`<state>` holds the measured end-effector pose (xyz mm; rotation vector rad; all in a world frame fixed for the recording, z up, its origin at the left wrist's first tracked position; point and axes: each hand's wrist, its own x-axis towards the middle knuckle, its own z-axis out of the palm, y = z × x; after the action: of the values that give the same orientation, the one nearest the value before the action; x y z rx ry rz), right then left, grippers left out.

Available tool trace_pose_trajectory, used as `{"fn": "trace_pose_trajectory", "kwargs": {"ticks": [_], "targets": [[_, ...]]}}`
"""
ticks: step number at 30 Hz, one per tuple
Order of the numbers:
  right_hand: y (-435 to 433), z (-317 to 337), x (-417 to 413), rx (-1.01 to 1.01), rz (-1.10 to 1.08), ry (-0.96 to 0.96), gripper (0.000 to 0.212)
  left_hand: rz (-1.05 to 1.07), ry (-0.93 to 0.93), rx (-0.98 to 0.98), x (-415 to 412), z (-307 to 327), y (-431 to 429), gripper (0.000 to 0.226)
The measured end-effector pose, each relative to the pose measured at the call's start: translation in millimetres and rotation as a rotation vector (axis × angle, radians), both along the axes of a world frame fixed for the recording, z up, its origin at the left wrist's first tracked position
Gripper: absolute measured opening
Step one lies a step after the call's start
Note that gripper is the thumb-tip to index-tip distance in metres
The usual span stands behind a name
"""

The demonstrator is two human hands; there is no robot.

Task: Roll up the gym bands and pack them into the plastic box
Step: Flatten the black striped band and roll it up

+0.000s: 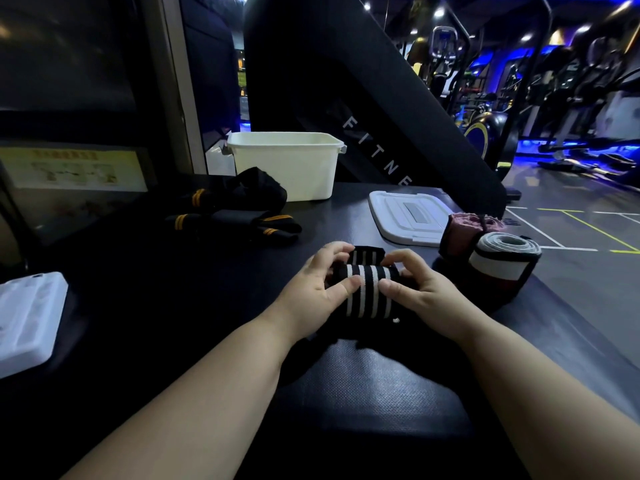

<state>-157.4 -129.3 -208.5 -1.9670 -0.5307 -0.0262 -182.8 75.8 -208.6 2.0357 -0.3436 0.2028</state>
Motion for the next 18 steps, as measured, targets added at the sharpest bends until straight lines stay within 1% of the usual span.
{"fn": "trace_pose_trajectory", "kwargs": {"ticks": [3, 6, 8, 10, 11, 13, 15, 16, 18], "targets": [[-0.6, 0.4, -0.4, -0.038, -0.04, -0.054, 0.039, 0.014, 0.008, -0.004, 1.8, 0.2, -0.3, 0.024], [-6.1, 1.1, 0.3, -0.161, -0.031, -0.147, 0.057, 0.041, 0.078, -0.04, 3.1, 1.8, 0.1, 0.017], [-7.5, 0.8, 0.1, -0.16, -0.006, -0.122, 0.065, 0.043, 0.102, -0.071, 3.6, 0.9, 0.9, 0.013], [-7.3, 0.0, 1.2, -0.158, 0.004, -0.114, 0.065, 0.052, 0.091, -0.062, 5.2, -1.0, 0.8, 0.012], [-7.2, -0.2, 2.0, -0.165, 0.003, -0.124, 0.061, 0.055, 0.071, -0.029, 6.0, -1.8, 0.7, 0.016], [-6.3, 0.9, 2.0, -0.179, -0.01, -0.136, 0.051, 0.029, 0.017, 0.052, 5.4, -2.0, 1.1, 0.032], [-4.5, 1.9, 1.0, -0.179, -0.045, -0.125, 0.044, -0.042, 0.025, 0.06, 2.6, -1.2, 3.4, 0.049], [-3.6, 1.7, 1.0, -0.171, -0.06, -0.118, 0.042, -0.071, 0.056, 0.049, 1.4, -1.1, 4.7, 0.053], [-2.3, 0.7, 2.1, -0.185, -0.091, -0.152, 0.04, -0.083, 0.087, 0.043, 2.3, -2.6, 7.6, 0.055]]}}
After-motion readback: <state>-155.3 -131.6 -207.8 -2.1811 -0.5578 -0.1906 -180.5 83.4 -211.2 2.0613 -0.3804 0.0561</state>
